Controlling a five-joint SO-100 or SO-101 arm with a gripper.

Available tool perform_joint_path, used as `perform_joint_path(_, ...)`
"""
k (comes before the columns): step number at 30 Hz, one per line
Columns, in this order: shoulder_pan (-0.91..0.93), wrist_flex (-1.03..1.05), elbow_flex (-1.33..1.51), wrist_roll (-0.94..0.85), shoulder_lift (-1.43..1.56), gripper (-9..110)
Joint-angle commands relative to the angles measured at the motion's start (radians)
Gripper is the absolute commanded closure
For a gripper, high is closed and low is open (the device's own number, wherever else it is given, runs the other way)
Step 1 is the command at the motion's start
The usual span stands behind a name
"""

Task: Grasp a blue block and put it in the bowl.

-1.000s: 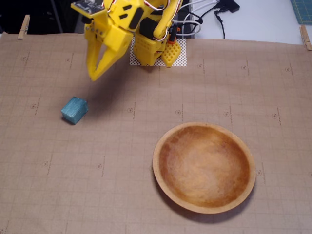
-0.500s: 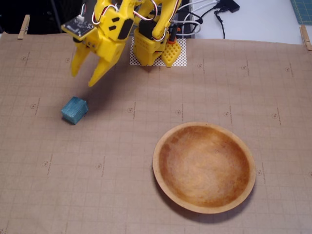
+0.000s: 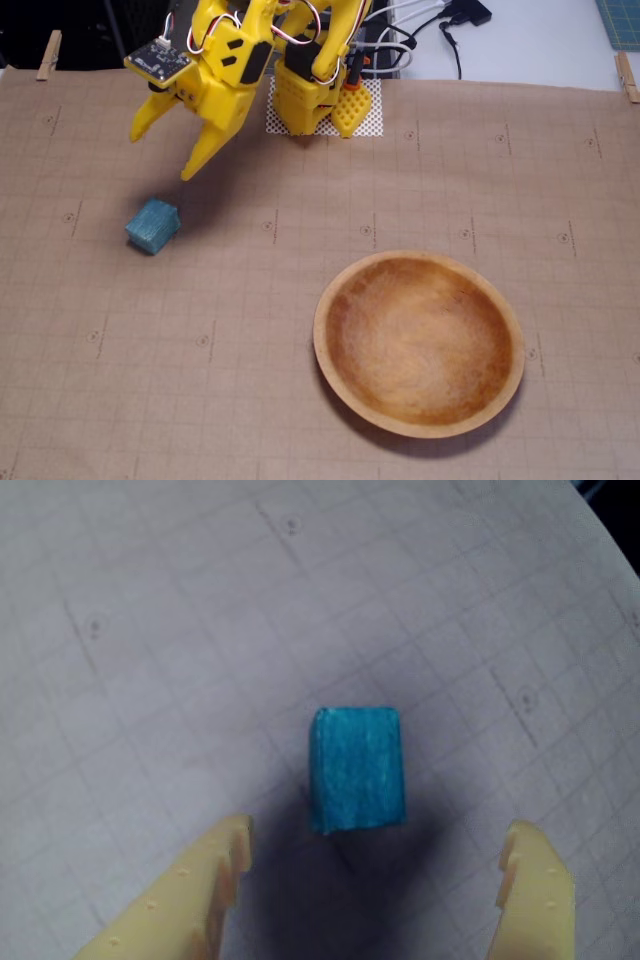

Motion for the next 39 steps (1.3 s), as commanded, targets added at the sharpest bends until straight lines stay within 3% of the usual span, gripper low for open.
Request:
perform_joint_path(1, 0.003, -0.018, -0.069, 0.014, -0.026, 72)
perform_joint_path(15, -0.005, -0.087, -0.075, 0.048, -0.144, 71)
perform_joint_path(25, -0.009, -0.242, -0.080, 0.049, -0.268, 56)
perform_joint_path(39, -0.009, -0.350, -0.121, 0.048, -0.474, 55)
